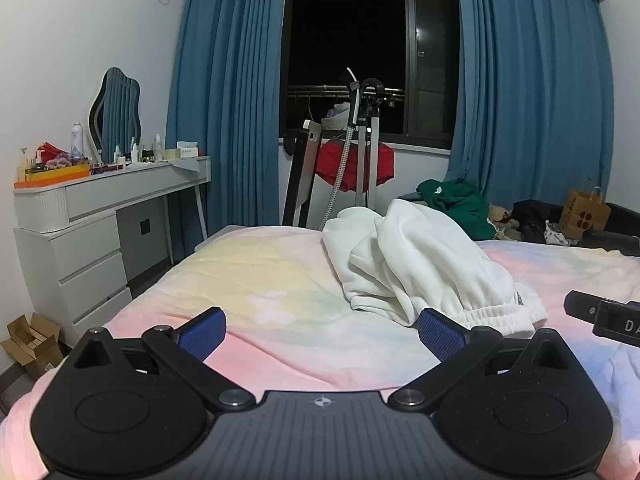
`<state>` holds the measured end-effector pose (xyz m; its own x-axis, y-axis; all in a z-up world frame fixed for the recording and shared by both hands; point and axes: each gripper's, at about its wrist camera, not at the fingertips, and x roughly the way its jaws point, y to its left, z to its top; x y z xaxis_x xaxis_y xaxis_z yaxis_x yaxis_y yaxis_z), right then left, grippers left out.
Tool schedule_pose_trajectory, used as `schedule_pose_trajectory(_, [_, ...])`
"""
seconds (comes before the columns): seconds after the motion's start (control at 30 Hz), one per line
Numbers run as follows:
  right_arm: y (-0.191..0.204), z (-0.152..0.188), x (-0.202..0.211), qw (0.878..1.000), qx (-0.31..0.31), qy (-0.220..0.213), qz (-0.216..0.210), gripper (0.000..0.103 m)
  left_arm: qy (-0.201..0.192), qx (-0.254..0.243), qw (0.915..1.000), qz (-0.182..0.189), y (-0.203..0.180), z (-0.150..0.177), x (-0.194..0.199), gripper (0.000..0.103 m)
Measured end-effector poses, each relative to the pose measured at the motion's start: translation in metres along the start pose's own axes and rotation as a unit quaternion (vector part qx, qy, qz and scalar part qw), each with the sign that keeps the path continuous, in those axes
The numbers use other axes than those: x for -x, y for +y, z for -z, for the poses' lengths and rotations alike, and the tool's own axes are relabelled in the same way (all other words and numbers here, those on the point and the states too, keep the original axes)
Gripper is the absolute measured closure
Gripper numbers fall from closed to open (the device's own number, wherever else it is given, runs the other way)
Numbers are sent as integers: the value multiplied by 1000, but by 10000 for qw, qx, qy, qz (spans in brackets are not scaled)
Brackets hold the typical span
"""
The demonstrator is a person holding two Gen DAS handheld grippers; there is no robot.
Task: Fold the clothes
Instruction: 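Move both grippers toward the white sweatpants lying on the bed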
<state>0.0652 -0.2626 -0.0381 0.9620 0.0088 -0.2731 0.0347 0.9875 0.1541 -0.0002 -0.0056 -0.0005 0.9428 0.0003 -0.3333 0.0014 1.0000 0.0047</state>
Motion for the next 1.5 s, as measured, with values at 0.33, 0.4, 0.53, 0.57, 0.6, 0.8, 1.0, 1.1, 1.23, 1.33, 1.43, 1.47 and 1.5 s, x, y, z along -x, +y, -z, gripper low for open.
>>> schedule_pose_trajectory(0.33, [-2, 0, -6, 9999, 70, 104, 47, 0, 88, -87, 9999, 70, -11, 3, -1, 0])
schedule_pose_trajectory(0.4, [-3, -1, -8, 9999, 6, 101, 78, 0, 128, -58, 9998, 129, -12, 4, -2, 0])
schedule_pose_trajectory(0.53, [-6, -7, -7, 9999, -103, 60, 40, 0, 215, 2, 9995, 244, -13, 5, -7, 0])
schedule_pose_trajectory(0.57, [-6, -8, -7, 9998, -151, 108, -25, 0, 232, 56, 9994, 268, -13, 5, -8, 0])
schedule_pose_trajectory(0.6, [-6, -8, -7, 9997, -175, 134, -52, 0, 249, 110, 9992, 292, -12, 6, -10, 0])
schedule_pose_trajectory(0.8, [-1, -10, -5, 9997, 35, 97, 204, 0, 249, 321, 9987, 309, -6, 8, -13, 0])
schedule_pose_trajectory(1.0, [-2, -16, -1, 9997, -12, -7, 237, 0, 317, 222, 9989, 277, -10, 13, -14, 0])
schedule_pose_trajectory(1.1, [-4, -20, 1, 9997, 15, -6, 250, 0, 437, 84, 9986, 298, -15, 17, -18, 0])
schedule_pose_trajectory(1.23, [-12, -31, 8, 9999, -86, 79, 111, 0, 465, -475, 9972, 354, -33, 25, -23, 0])
schedule_pose_trajectory(1.33, [-23, -41, 10, 9992, 29, 345, 191, 0, 559, -1023, 9921, 458, -54, 32, -34, 2])
schedule_pose_trajectory(1.43, [-47, -51, 14, 9977, -2, 461, 489, 0, 581, -1517, 9851, 568, -80, 36, -49, 3])
schedule_pose_trajectory(1.47, [-60, -52, 15, 9971, -184, 473, 574, 0, 529, -1656, 9828, 623, -89, 38, -52, 3])
schedule_pose_trajectory(1.5, [-73, -53, 15, 9959, -399, 482, 651, 0, 470, -1821, 9799, 661, -100, 39, -58, 3])
